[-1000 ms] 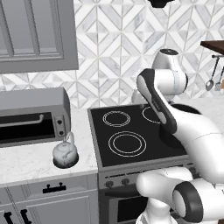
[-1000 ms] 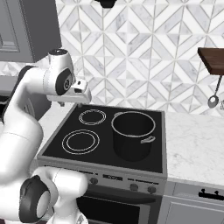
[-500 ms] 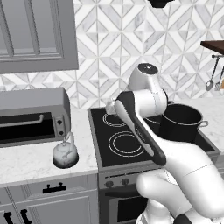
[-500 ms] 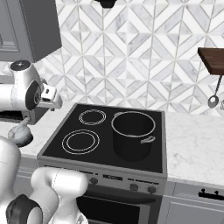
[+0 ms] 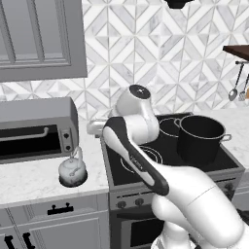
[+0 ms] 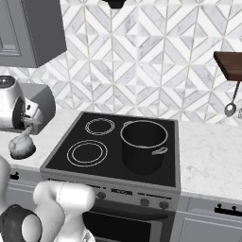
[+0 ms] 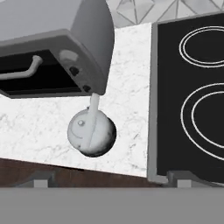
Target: Pick the kettle from the counter and place it on a stove burner. Then turn the burner on.
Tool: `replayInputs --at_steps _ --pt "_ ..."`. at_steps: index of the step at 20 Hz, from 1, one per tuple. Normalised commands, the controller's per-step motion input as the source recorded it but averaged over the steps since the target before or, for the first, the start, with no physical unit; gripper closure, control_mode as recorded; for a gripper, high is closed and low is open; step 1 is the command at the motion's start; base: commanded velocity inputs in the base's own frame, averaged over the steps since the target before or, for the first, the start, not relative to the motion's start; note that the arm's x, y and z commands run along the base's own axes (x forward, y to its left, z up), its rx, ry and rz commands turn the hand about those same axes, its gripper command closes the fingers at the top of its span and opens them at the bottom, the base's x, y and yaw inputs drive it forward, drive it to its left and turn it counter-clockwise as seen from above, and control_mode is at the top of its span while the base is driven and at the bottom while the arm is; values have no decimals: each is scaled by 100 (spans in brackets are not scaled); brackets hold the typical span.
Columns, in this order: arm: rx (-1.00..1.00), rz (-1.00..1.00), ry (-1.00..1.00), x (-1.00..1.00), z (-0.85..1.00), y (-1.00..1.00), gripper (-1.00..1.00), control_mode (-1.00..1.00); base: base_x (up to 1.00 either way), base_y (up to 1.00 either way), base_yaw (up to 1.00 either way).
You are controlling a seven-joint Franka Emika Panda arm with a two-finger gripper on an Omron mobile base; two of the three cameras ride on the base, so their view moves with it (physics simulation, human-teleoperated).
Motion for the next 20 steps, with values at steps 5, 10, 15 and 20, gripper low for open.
replayInputs --at_steps 5,10,15,20 --pt "9 2 35 23 -19 91 -100 -100 0 0 0" --pt "0 4 23 7 -23 26 -100 -100 0 0 0" --pt "0 0 13 13 -48 4 -100 -100 0 0 0" --pt "0 0 0 6 -57 -5 -100 -100 0 0 0"
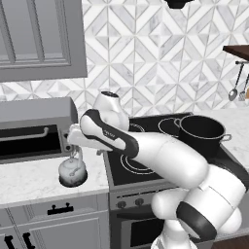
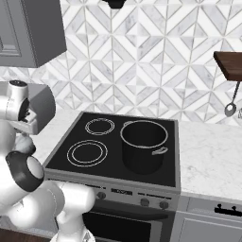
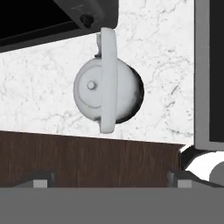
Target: Pick the kettle from the counter and place it on a stove burner. Then turn the burner on.
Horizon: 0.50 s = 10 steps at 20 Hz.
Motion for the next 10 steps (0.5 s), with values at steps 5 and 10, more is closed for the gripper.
replayInputs --at_steps 5,10 --pt "0 0 -1 34 -39 0 -100 -100 0 0 0" --pt "0 0 0 41 -28 8 -100 -100 0 0 0"
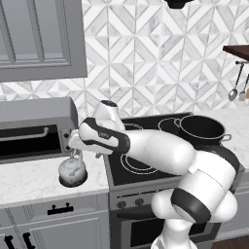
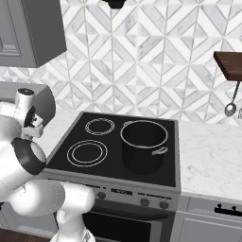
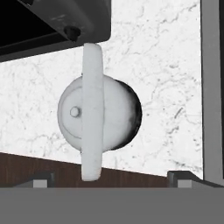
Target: Pick the kettle from the counter and place it on a stove burner. Then turn the burner on.
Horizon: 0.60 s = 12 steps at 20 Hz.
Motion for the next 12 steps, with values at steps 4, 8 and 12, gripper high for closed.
replayInputs --at_steps 4,8,12 --pt "0 0 0 38 -25 26 -100 -100 0 0 0" --pt "0 0 0 31 -22 39 -100 -100 0 0 0" --pt "0 0 0 26 -31 28 -100 -100 0 0 0"
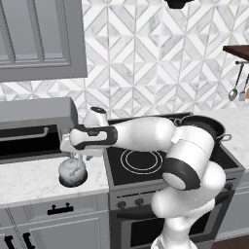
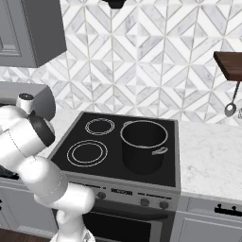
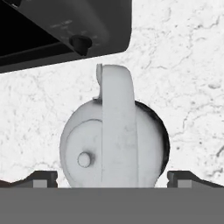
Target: Pick the kettle from the counter and place it on a stove burner. Then turn the burner on.
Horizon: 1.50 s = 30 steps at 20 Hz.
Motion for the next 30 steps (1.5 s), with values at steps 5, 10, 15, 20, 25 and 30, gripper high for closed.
replayInputs --at_steps 5,10,15,20,25,30 --pt "0 0 0 19 -30 12 100 -100 0 0 0" --pt "0 0 0 0 0 0 100 -100 0 0 0" --pt "0 0 0 -1 0 0 100 -100 0 0 0" --pt "1 0 -9 -4 13 -14 100 -100 0 0 0" --pt "4 -2 -20 -19 51 -68 100 -100 0 0 0" --pt "5 -11 -9 0 56 -90 100 -100 0 0 0"
